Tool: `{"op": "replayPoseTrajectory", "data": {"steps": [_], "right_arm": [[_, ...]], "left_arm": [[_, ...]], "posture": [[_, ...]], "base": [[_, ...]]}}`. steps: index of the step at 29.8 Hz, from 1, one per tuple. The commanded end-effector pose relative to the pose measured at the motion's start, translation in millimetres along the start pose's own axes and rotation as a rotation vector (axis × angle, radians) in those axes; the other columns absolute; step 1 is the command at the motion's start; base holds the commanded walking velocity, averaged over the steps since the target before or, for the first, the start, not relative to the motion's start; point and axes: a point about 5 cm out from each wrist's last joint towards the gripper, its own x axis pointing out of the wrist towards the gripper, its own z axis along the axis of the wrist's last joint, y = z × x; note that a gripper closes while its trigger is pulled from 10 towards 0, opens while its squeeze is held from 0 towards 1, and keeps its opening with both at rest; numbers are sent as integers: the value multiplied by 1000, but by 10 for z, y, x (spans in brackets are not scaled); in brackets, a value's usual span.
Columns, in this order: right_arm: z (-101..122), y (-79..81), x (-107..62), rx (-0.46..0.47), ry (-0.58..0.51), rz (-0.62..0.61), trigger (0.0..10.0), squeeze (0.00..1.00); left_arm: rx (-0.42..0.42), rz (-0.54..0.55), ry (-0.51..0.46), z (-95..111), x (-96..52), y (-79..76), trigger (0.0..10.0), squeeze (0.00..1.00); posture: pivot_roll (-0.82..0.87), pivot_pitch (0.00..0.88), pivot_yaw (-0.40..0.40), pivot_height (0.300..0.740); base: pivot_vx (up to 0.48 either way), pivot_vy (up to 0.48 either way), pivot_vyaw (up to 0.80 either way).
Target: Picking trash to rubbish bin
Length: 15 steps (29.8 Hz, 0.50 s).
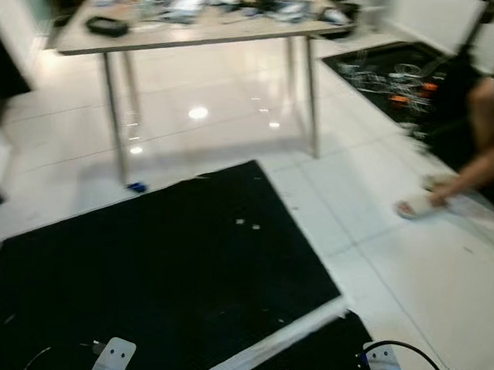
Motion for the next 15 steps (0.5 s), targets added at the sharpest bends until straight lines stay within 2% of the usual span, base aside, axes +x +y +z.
{"op": "replayPoseTrajectory", "data": {"steps": [1,11,13,14,15], "right_arm": [[-6,14,1,3,6,5,10000,0],[48,3,5,-3,-6,0,10000,0],[44,27,5,22,-13,8,10000,0],[90,27,6,73,-43,18,10000,0],[90,27,6,73,-43,18,10000,0]], "left_arm": [[3,1,10,-37,-5,12,10000,0],[16,-11,8,-30,-4,2,10000,0],[20,-9,-2,6,-3,28,10000,0],[22,-9,-6,20,-2,36,10000,0],[22,-9,-6,20,-2,36,10000,0]], "posture": [[-42,74,38,740],[-62,70,48,740],[-50,65,58,740],[-43,59,67,740],[-43,59,67,740]], "base": [[0,0,-800],[0,0,-794],[0,0,-800],[0,0,-800],[0,0,-800]]}}
